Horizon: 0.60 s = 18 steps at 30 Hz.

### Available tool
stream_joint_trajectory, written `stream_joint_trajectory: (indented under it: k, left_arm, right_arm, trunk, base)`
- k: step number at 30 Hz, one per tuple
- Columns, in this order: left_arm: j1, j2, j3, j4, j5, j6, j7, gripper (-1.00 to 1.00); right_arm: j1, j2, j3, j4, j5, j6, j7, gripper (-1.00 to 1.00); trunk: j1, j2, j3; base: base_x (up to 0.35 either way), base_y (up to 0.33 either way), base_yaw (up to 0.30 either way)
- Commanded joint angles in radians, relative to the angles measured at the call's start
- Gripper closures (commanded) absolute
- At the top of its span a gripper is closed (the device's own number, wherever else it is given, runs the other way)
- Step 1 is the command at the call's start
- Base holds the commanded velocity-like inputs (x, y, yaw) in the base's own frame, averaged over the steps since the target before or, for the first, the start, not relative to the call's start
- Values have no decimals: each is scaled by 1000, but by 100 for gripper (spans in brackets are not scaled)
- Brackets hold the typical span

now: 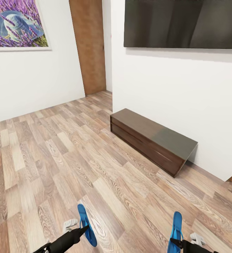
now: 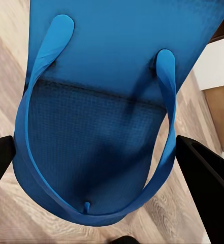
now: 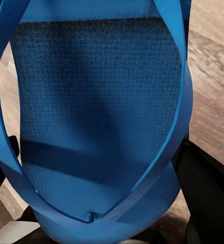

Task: In the bedroom, move the book from the bed onto either nightstand, and place the two sandals side by side next to the bed.

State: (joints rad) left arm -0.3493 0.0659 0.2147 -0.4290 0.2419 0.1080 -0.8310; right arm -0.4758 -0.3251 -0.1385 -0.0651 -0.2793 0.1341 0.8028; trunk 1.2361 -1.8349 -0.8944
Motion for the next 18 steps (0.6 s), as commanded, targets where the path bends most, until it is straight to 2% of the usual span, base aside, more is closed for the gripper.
stream_joint_trajectory:
  k: [1, 9, 18]
  left_arm:
    - [0, -1, 2, 3, 7, 10, -4, 100]
    - [0, -1, 2, 7, 7, -14, -4, 100]
    - [0, -2, 2, 8, 7, -17, -3, 100]
  right_arm:
    - [-1, 0, -7, 0, -1, 10, 3, 100]
    - [0, 0, -7, 1, -1, 10, 3, 100]
    - [-1, 0, -7, 1, -1, 10, 3, 100]
  trunk:
    - [-4, 7, 2]
    - [-35, 63, 28]
    - [-39, 70, 31]
  base:
    - [0, 0, 0]
    - [0, 0, 34]
    - [0, 0, 258]
